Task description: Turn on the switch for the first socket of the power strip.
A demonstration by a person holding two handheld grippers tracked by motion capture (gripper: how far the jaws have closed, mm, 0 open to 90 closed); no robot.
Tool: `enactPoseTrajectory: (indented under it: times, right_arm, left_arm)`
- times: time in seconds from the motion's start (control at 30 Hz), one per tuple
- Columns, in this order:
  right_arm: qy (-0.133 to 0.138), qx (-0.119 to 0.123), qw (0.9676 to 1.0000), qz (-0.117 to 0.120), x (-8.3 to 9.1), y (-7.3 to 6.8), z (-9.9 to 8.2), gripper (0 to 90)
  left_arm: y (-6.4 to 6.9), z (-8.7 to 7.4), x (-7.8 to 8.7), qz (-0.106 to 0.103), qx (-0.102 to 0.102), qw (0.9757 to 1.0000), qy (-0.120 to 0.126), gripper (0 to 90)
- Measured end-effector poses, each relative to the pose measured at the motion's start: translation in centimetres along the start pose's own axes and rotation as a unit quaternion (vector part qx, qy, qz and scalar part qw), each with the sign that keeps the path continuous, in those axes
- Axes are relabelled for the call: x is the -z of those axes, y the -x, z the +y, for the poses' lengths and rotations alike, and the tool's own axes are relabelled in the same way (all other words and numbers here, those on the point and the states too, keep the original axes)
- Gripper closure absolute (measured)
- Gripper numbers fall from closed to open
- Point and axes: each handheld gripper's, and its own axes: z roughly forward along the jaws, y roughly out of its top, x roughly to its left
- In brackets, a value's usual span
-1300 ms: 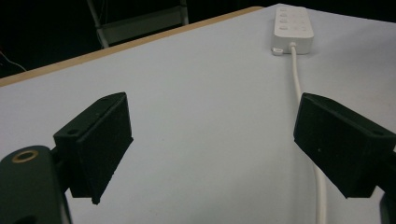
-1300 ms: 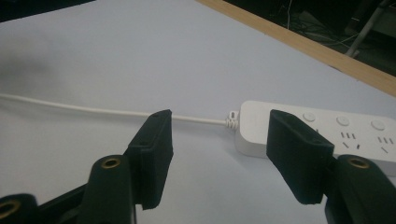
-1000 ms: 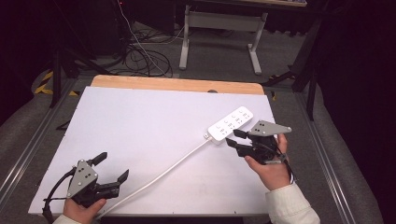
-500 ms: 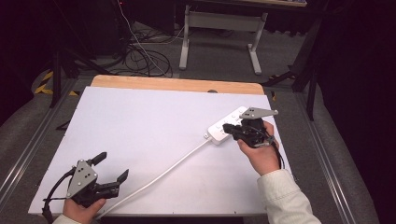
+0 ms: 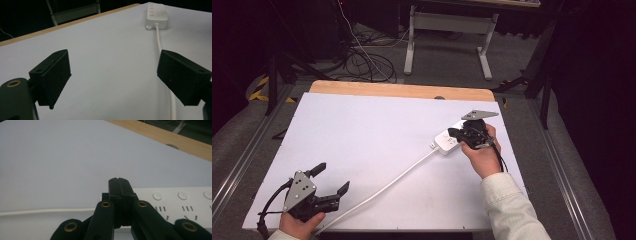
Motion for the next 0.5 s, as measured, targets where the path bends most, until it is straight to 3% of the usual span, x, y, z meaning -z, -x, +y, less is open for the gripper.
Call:
enactPoseTrajectory:
  times: [0.5]
  right_arm:
    - [-0.021, -0.003, 0.9994, -0.026, -3.2, 1.0, -0.4, 90.0]
  left_arm:
    - [0.0, 0.0, 0.0, 0.000, -0.001, 1.0000, 0.000, 12.5]
